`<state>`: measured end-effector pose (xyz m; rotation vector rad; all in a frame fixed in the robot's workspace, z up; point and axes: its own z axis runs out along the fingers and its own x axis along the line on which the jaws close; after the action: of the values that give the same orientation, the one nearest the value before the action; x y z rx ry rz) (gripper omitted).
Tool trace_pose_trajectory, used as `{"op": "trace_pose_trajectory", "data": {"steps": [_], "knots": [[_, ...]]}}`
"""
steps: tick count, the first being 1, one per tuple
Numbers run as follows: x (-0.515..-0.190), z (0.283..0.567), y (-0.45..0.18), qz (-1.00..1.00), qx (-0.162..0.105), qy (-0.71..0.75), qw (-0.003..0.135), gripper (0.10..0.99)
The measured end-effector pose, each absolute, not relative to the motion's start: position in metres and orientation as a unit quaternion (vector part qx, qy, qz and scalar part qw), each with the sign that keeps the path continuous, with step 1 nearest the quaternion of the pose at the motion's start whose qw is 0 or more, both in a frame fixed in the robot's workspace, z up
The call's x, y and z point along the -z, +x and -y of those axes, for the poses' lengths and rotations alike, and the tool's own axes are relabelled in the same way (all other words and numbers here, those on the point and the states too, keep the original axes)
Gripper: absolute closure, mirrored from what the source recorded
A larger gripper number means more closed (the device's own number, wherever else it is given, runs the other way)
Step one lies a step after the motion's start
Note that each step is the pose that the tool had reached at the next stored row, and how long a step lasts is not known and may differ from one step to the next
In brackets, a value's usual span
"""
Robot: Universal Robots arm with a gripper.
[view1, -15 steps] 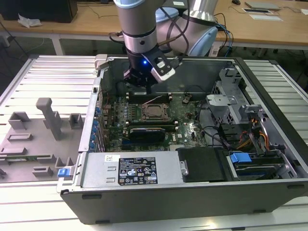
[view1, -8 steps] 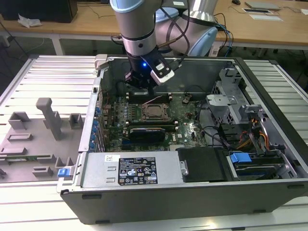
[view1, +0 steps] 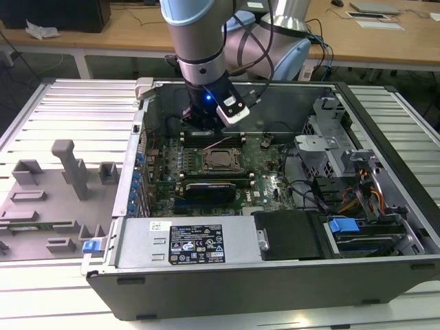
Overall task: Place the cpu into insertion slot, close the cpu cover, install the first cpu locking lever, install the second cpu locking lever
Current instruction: 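Install the first cpu locking lever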
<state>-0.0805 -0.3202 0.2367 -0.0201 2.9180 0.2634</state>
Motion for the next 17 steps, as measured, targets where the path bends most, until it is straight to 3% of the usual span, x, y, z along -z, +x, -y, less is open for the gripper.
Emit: {"op": "trace_pose_trajectory", "data": {"steps": [17], "knots": [[-0.221,0.313,-0.077,-0.988,-0.104,0.035,0.111,0.980]]}}
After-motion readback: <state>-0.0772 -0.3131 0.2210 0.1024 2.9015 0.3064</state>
